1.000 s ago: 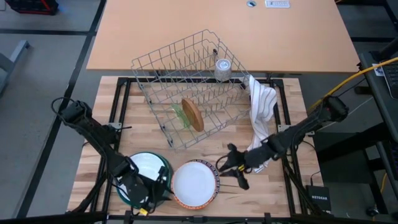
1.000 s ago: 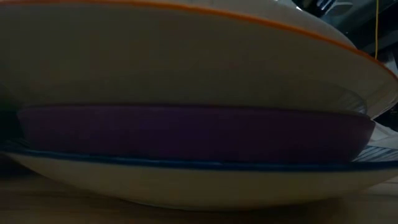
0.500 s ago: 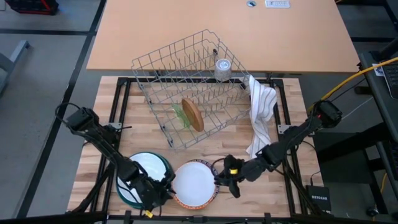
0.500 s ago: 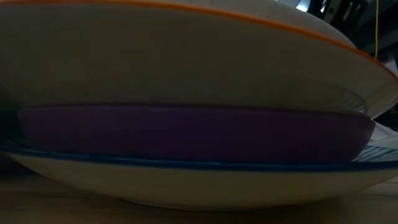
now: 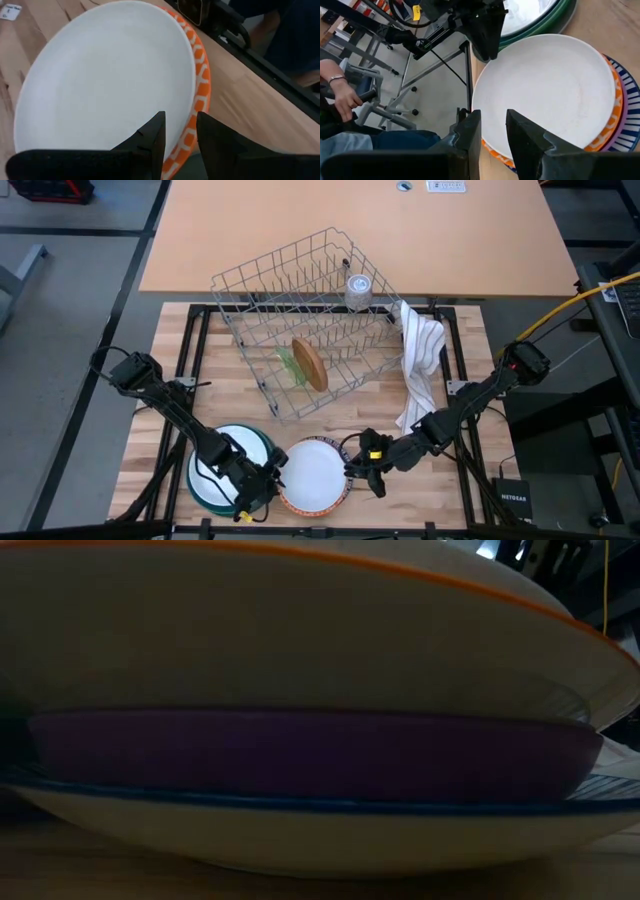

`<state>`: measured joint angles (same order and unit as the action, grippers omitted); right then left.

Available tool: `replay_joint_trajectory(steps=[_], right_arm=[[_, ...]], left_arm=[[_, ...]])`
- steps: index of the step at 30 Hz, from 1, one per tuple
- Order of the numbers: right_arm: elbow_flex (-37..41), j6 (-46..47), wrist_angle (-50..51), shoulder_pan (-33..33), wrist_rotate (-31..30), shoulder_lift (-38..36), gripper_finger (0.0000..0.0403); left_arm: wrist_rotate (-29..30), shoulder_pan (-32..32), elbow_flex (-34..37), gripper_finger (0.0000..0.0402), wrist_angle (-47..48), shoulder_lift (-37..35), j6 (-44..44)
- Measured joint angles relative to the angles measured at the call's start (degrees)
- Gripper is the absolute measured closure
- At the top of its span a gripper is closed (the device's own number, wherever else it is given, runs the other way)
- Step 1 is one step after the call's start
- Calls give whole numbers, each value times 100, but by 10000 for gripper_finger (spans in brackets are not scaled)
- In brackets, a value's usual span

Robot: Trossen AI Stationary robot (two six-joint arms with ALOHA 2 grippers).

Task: Sort dishes
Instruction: Put the white plate into the dish rack

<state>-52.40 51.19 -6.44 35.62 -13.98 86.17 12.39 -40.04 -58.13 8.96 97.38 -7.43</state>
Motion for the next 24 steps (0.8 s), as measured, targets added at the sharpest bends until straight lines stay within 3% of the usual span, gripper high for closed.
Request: replay_joint_trajectory(steps=[10, 24], right_arm=[[0, -4, 3, 0, 0, 0, 306], [0, -8, 7, 0, -55, 0, 306]], left_arm=[[-433, 149, 0, 302, 173, 0, -86], [-471, 243, -7, 306, 209, 249, -253]])
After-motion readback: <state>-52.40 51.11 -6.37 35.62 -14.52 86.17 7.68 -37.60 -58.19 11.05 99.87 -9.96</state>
